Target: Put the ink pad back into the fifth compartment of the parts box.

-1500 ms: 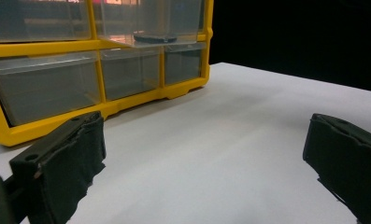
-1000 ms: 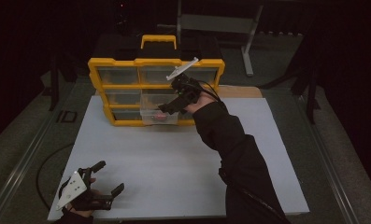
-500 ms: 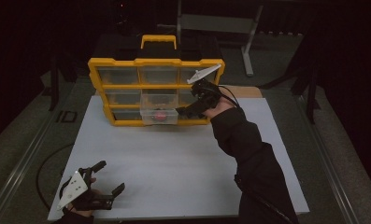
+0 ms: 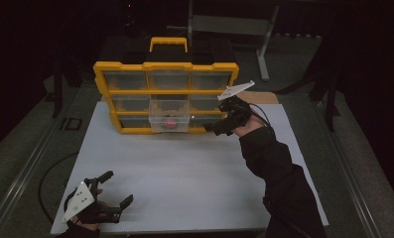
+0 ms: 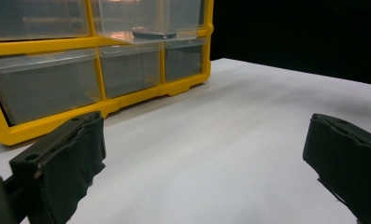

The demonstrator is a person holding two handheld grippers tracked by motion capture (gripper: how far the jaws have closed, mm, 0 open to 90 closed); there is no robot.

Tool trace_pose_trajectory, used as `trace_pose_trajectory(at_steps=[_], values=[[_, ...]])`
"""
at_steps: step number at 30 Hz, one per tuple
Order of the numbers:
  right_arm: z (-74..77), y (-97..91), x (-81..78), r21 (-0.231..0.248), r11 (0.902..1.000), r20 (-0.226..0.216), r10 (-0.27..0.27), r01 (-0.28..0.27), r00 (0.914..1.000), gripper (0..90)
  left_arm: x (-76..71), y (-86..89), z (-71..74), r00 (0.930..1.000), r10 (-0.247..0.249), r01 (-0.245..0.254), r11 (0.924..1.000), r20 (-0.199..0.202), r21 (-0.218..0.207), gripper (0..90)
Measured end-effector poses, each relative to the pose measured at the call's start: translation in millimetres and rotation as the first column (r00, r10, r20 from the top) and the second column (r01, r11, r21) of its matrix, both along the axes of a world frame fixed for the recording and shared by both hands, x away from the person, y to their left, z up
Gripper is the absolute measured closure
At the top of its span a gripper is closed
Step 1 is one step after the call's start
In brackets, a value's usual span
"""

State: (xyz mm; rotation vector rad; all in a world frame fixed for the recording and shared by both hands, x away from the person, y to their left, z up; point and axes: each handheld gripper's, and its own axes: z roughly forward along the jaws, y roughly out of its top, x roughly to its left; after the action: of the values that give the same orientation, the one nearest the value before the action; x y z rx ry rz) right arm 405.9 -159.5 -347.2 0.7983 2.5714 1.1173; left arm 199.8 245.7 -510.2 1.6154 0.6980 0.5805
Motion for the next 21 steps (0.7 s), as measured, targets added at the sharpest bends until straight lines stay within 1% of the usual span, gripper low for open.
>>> trace_pose_trajectory(at_steps=[3,4,6,8,11,13,18,20,21], values=[[-4.5,-4.4,-1.7,0.002,1.0,-0.005,-0.005,0.005,1.0,7.9,0.2,0.0,0.0,1.0,0.001,-0.001,1.0,-0.001,-0.001,0.2],[-8.8,-7.8,-3.8,0.0,1.0,-0.007,-0.004,0.004,1.0,7.9,0.2,-0.1,-0.1,1.0,0.002,-0.002,1.0,-0.001,-0.001,0.2],[-12.7,-10.3,-6.7,-0.002,1.0,-0.013,-0.007,0.007,0.9999,7.9,0.3,-0.1,-0.1,1.0,0.003,-0.003,1.0,-0.002,-0.001,0.2],[-14.7,-11.4,-7.9,-0.005,1.0,-0.011,-0.004,0.004,0.9999,7.9,0.5,0.0,-0.2,1.0,0.004,-0.004,1.0,-0.003,-0.002,0.2],[-21.2,-15.4,-14.6,-0.003,1.0,0.006,-0.001,0.001,1.0,8.0,0.9,0.2,-0.5,1.0,0.004,-0.004,1.0,-0.003,-0.004,0.2],[-22.8,-16.2,-16.1,0.003,1.0,0.003,-0.001,0.001,1.0,8.0,0.7,0.1,-0.4,1.0,0.004,-0.004,1.0,-0.003,-0.003,0.2],[-37.4,-21.5,-24.1,0.009,0.9999,-0.002,-0.004,0.004,1.0,8.0,0.4,0.1,-0.1,1.0,0.004,-0.004,1.0,-0.002,-0.003,0.2],[-43.4,-23.8,-28.2,0.009,0.9999,0.013,-0.01,0.01,0.9999,8.3,0.5,0.3,-0.2,1.0,0.004,-0.004,1.0,-0.003,-0.004,0.2],[-46.5,-25.2,-29.9,0.011,0.9999,0.009,-0.011,0.011,0.9999,8.3,0.5,0.3,-0.2,1.0,0.004,-0.004,1.0,-0.002,-0.004,0.2]])
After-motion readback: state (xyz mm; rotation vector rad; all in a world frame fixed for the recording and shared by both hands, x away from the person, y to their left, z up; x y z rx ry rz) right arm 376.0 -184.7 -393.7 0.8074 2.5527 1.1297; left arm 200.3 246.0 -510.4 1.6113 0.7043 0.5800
